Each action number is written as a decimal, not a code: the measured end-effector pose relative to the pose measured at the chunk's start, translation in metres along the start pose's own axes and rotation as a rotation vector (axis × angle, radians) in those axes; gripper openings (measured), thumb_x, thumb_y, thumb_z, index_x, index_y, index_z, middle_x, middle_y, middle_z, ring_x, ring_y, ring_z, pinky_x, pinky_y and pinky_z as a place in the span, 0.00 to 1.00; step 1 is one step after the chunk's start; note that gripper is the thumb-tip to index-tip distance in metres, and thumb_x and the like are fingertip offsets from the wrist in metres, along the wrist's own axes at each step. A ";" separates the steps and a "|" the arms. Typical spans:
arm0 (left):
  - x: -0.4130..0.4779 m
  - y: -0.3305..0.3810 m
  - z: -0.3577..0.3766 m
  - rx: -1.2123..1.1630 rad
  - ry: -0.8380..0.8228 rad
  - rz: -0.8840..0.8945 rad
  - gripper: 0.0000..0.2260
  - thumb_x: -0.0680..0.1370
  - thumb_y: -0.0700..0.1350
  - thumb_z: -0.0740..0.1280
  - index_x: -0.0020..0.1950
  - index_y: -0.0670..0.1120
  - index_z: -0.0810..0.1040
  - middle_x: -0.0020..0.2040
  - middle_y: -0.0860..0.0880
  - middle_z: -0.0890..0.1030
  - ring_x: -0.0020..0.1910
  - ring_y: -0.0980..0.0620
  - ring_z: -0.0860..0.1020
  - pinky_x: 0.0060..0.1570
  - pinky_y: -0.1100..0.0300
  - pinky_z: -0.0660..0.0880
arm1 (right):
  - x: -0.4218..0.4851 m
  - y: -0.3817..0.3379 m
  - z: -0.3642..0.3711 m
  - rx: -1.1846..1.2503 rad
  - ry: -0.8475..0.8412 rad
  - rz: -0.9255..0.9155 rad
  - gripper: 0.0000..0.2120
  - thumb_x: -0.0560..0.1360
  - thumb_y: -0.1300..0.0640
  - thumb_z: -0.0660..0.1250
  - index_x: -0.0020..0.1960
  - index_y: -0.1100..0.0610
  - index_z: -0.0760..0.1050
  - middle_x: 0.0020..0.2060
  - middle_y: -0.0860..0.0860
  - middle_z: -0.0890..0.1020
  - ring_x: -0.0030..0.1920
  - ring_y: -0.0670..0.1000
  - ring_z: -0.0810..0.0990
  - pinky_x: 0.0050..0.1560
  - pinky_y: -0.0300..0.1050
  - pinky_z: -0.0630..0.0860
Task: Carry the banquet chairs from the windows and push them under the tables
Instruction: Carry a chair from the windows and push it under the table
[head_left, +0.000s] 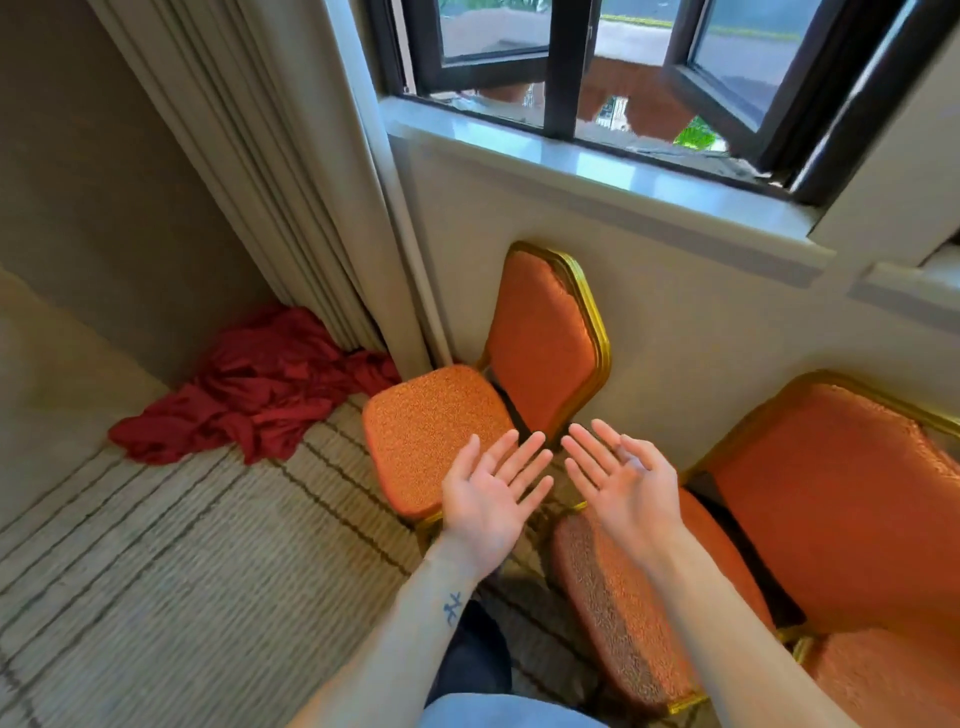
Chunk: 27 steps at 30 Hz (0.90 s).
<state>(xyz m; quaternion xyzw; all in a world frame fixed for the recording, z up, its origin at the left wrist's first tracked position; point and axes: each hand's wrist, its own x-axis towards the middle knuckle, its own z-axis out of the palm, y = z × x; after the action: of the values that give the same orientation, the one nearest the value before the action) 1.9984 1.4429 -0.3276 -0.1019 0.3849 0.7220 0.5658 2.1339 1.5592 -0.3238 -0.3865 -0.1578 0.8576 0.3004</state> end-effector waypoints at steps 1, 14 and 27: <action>0.014 0.013 0.000 -0.001 -0.006 -0.010 0.26 0.84 0.58 0.57 0.74 0.42 0.70 0.67 0.38 0.80 0.68 0.38 0.77 0.75 0.39 0.65 | 0.012 -0.001 0.011 -0.018 0.007 -0.011 0.22 0.82 0.54 0.57 0.73 0.59 0.71 0.64 0.60 0.82 0.64 0.60 0.81 0.69 0.57 0.72; 0.151 0.130 0.040 0.150 -0.125 -0.108 0.25 0.85 0.60 0.53 0.75 0.45 0.70 0.67 0.41 0.81 0.68 0.40 0.78 0.74 0.41 0.66 | 0.125 -0.023 0.113 -0.038 0.059 -0.133 0.19 0.84 0.52 0.56 0.71 0.57 0.73 0.64 0.57 0.82 0.63 0.58 0.82 0.70 0.58 0.73; 0.259 0.117 0.114 0.124 -0.076 -0.225 0.25 0.85 0.59 0.55 0.73 0.45 0.73 0.65 0.42 0.82 0.67 0.40 0.78 0.73 0.41 0.68 | 0.249 -0.103 0.108 -0.296 0.211 -0.234 0.17 0.84 0.56 0.57 0.68 0.58 0.76 0.62 0.54 0.83 0.67 0.50 0.78 0.77 0.51 0.65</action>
<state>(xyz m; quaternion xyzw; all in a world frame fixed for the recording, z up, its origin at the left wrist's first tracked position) 1.8390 1.7028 -0.3494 -0.0816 0.3931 0.6324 0.6626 1.9632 1.7928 -0.3429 -0.4929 -0.2938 0.7391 0.3527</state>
